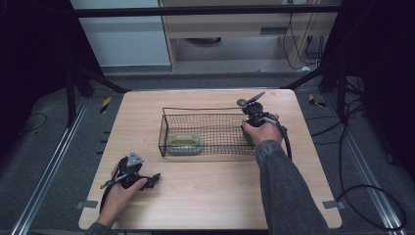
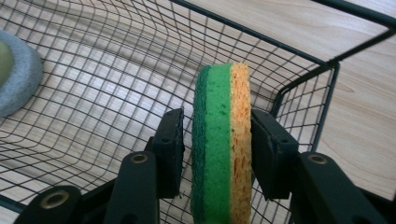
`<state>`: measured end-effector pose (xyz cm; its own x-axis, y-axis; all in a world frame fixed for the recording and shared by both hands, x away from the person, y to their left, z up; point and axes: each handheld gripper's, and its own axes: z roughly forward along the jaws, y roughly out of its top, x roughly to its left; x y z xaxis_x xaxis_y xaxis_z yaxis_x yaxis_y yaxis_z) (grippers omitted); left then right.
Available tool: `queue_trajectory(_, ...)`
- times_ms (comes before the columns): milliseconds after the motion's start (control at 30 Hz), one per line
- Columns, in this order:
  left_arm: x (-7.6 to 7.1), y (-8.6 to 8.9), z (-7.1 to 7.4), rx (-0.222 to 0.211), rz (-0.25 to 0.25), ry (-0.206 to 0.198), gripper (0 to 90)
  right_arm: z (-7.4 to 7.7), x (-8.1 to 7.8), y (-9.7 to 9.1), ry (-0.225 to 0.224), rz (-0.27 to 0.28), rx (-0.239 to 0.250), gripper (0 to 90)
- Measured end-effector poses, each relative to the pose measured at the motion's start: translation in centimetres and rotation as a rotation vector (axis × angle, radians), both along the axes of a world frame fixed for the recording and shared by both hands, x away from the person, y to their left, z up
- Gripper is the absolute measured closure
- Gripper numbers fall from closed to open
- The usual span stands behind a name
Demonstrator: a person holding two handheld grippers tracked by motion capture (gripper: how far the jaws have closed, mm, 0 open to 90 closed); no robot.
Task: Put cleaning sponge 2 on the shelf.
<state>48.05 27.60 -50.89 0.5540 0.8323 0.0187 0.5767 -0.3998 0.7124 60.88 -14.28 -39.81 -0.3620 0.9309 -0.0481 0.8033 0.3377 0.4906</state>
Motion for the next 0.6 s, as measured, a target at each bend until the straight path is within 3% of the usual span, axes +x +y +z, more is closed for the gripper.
queue_trajectory(600,0.0,0.0,0.0,0.0,-0.001,0.0,0.0,0.0,-0.6,2.4,0.022,0.063,0.014,47.5)
